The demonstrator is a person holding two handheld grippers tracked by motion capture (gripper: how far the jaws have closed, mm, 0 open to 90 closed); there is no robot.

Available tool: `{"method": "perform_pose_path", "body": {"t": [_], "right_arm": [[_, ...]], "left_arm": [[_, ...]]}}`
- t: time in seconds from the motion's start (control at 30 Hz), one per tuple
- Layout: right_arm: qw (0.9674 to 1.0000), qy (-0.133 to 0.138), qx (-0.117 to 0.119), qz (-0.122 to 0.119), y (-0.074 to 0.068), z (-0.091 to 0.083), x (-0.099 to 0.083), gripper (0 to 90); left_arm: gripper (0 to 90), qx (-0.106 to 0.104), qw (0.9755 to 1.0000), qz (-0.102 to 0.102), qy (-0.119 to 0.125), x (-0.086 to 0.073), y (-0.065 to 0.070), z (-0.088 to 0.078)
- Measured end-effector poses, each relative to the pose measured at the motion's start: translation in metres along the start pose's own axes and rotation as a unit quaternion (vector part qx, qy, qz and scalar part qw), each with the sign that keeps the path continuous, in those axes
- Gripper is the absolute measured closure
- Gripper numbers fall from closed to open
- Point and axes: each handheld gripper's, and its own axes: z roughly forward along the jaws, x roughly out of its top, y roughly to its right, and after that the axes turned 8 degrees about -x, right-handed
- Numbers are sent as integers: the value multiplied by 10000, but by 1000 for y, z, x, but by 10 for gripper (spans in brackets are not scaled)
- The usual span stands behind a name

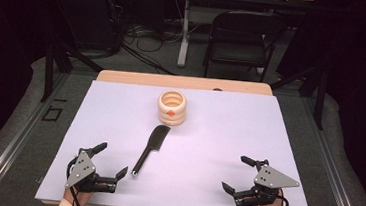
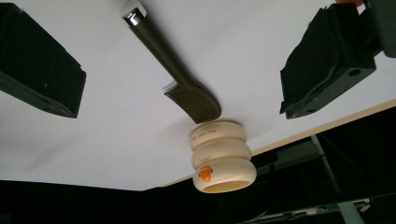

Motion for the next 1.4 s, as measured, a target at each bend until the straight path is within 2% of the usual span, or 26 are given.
{"method": "perform_pose_path", "body": {"t": [0.3,0.57,0.87,1.23,1.4], "right_arm": [[10000,-49,16,3,0,1,0,0],[10000,-63,24,-11,0,2,0,0],[9999,-96,16,-32,0,3,-1,0],[9999,-116,29,-9,0,4,-1,0],[9999,-119,28,-29,0,5,-1,0]], "left_arm": [[3,-13,10000,-26,-34,1,0,3],[3,-9,9999,28,-167,5,1,7],[4,-116,9995,3,-287,10,3,17],[4,-255,9972,-276,-646,14,-1,30],[3,-349,9960,-303,-771,17,-1,37]]}}
